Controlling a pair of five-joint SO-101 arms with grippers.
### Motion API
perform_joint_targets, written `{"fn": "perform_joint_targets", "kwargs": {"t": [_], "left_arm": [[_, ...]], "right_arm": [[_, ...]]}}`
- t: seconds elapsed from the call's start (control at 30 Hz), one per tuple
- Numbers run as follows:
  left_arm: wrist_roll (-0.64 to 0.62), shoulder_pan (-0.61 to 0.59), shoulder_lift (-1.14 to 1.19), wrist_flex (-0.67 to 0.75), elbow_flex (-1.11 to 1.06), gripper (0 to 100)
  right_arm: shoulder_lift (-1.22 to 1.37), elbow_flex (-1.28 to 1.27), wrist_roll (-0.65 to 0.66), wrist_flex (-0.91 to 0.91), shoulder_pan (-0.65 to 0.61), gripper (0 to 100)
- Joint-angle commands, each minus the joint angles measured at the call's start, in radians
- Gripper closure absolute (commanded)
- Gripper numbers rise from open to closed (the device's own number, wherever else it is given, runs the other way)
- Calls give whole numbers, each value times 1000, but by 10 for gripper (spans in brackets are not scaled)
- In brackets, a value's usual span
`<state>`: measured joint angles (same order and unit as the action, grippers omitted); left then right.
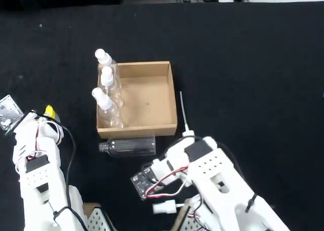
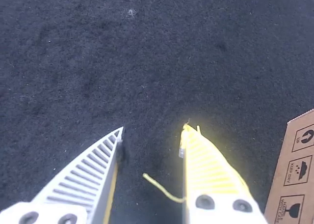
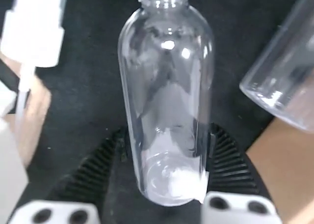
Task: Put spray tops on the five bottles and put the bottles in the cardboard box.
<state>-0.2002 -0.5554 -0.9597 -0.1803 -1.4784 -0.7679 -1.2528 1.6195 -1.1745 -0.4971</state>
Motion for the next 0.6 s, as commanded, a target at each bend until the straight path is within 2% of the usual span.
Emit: {"fn": "perform_joint_targets", "kwargs": {"t": [0.0, 0.23, 0.4, 0.57], "left_arm": [[2, -5, -20, 21, 16, 837], [2, -7, -20, 21, 16, 837], [2, -7, -20, 21, 15, 837], [2, -7, -20, 21, 15, 837]], "right_arm": [[2, -76, -2, 5, -17, 818], [1, -25, -117, -21, -14, 819], [1, 88, -121, -161, -14, 826], [1, 143, -121, -244, -12, 946]]}}
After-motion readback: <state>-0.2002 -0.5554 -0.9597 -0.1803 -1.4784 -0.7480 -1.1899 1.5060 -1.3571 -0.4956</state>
